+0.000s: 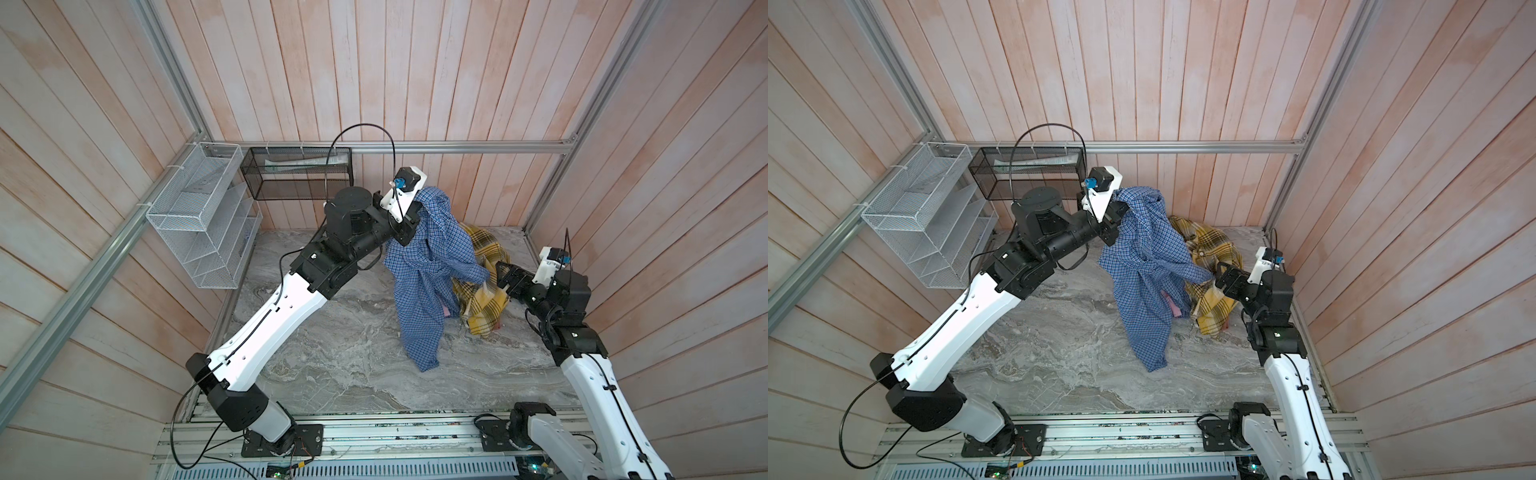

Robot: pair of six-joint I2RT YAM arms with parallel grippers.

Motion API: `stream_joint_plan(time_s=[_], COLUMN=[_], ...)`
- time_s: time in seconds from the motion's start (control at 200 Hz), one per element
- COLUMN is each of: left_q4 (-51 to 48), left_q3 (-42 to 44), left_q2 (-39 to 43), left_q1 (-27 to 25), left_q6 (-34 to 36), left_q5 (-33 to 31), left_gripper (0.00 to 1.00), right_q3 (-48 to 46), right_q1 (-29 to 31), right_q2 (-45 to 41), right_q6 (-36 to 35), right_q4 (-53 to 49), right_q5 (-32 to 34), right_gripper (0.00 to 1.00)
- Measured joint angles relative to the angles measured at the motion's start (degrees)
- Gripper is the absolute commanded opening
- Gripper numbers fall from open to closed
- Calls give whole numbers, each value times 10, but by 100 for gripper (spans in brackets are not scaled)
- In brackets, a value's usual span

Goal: Pick out a specific cloth from the pile
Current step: 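Lift the blue checked shirt high with the left gripper, pulling it free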

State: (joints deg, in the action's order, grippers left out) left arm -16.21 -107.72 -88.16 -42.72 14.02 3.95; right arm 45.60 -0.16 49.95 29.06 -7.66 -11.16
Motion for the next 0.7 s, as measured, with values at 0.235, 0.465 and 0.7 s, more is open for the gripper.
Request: stream_joint_plan(time_s=[0.235, 0.465, 0.7], left_q4=[11, 26, 62], left_q3=[-17, -37, -47], left_q2=[36, 51, 69], left_q1=[0, 1, 13], left_q6=[10, 40, 53], left_q5=[-36, -106, -155], left_gripper=[10, 10, 8], right_q3=[-7, -9, -16], right_q1=[0, 0, 0], right_q2=[12, 17, 18], right_q6=[13, 18, 27], right_q4=[21, 32, 43], right_q5=[-17, -29, -39], right_gripper=[88, 88, 88])
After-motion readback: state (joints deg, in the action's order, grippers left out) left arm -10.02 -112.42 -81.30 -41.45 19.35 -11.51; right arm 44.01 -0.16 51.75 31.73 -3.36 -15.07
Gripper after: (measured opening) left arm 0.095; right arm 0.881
